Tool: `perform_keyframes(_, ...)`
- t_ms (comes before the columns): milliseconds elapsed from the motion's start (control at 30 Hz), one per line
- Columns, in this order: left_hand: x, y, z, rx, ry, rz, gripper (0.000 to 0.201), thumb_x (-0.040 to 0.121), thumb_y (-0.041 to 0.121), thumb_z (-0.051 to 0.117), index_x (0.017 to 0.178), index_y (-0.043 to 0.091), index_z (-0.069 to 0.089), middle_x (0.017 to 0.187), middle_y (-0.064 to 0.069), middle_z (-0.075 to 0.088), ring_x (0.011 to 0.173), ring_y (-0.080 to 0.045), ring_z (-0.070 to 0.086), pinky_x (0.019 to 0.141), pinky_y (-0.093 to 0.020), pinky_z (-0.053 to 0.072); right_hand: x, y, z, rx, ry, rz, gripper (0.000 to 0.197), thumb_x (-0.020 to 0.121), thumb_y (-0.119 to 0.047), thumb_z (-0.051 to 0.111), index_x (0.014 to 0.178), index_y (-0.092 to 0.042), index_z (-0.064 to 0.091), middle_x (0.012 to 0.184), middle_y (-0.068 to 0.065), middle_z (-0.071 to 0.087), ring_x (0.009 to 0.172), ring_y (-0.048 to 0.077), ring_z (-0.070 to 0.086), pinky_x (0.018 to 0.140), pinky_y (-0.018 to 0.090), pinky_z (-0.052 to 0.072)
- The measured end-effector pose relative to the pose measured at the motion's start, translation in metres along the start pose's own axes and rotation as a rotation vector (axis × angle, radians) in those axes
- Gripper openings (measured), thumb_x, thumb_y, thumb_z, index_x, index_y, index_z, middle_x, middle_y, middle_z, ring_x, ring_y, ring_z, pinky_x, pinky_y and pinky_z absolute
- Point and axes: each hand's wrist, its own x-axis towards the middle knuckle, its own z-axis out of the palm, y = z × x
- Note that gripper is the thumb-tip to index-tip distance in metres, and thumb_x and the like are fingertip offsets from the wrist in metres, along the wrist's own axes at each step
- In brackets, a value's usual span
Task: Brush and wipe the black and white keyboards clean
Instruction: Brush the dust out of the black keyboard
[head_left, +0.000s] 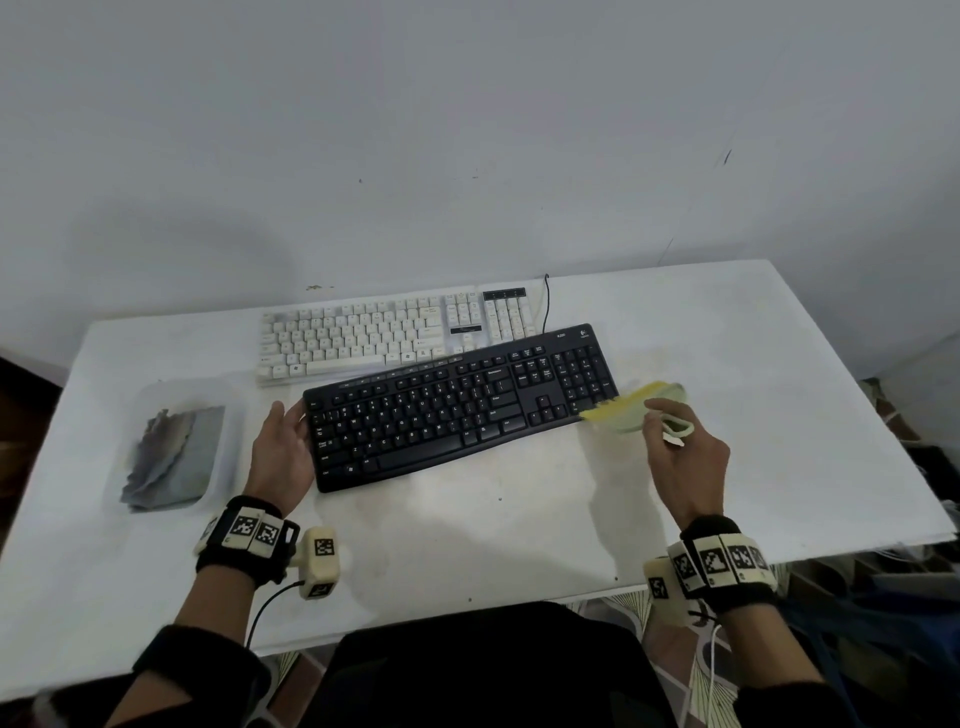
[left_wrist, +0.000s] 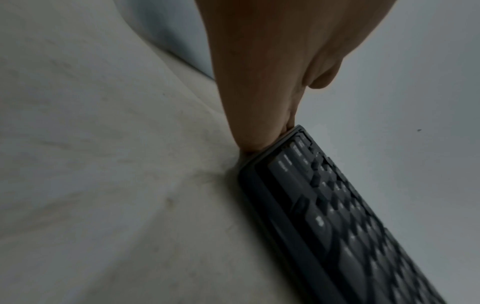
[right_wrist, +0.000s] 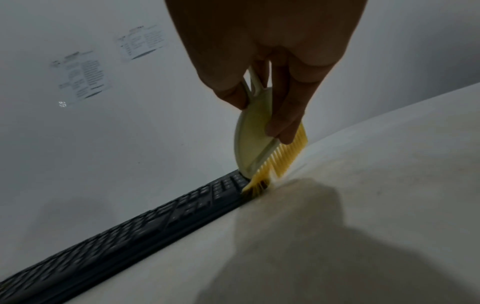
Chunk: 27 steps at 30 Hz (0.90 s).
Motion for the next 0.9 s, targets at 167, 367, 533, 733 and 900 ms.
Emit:
perform_keyframes(167, 0.0, 0.007, 0.013, 0.114, 0.046, 0.007, 0.041, 0.112, 0.04, 0.03, 0.122, 0.02, 0.064, 0.12, -0.004, 0.068, 0.113, -0.02, 0.062, 0.103, -0.044, 0.044, 0.015, -0.001, -0.016, 0.027, 0.059, 0.049, 0.037, 0.097, -0.017, 0.053, 0.124, -0.04, 0.06, 0.078, -0.002, 0.068, 0.075, 0.027, 0.068, 0.076, 0.04, 0.059)
perform_keyframes(367, -0.005, 0.027, 0.058, 0.232, 0.1, 0.038, 0.041, 0.111, 0.044, 0.033, 0.103, 0.021, 0.066, 0.103, -0.001, 0.067, 0.093, -0.016, 0.064, 0.075, -0.036, 0.049, 0.042, -0.011, -0.007, 0.066, 0.018, 0.002, 0.035, 0.101, -0.022, 0.055, 0.133, -0.023, 0.041, 0.1, 0.008, 0.068, 0.08, 0.013, 0.07, 0.071, 0.028, 0.058)
perform_keyframes(533, -0.007, 0.03, 0.074, 0.205, 0.103, 0.016, 0.045, 0.112, 0.044, 0.028, 0.094, 0.018, 0.06, 0.067, 0.004, 0.073, 0.082, -0.017, 0.062, 0.069, -0.035, 0.046, 0.084, -0.017, 0.002, 0.024, 0.065, -0.082, 0.019, 0.097, -0.018, 0.06, 0.116, -0.019, 0.055, 0.091, 0.001, 0.072, 0.078, 0.013, 0.07, 0.067, 0.007, 0.046)
perform_keyframes(733, 0.004, 0.034, 0.053, 0.153, 0.07, -0.027, 0.044, 0.11, 0.047, 0.033, 0.113, 0.014, 0.061, 0.109, -0.006, 0.066, 0.102, -0.024, 0.064, 0.078, -0.04, 0.048, 0.118, -0.016, 0.009, -0.009, 0.032, -0.104, 0.025, 0.1, -0.013, 0.052, 0.123, -0.009, 0.043, 0.092, 0.009, 0.072, 0.076, 0.025, 0.062, 0.07, 0.025, 0.038)
perform_keyframes(900, 0.005, 0.033, 0.048, 0.172, 0.049, -0.023, 0.043, 0.111, 0.044, 0.031, 0.113, 0.013, 0.062, 0.111, -0.006, 0.066, 0.105, -0.022, 0.063, 0.084, -0.041, 0.048, 0.126, -0.013, 0.015, -0.043, -0.013, -0.102, 0.022, 0.103, -0.012, 0.046, 0.122, -0.004, 0.041, 0.087, 0.009, 0.072, 0.075, 0.027, 0.057, 0.068, 0.025, 0.034)
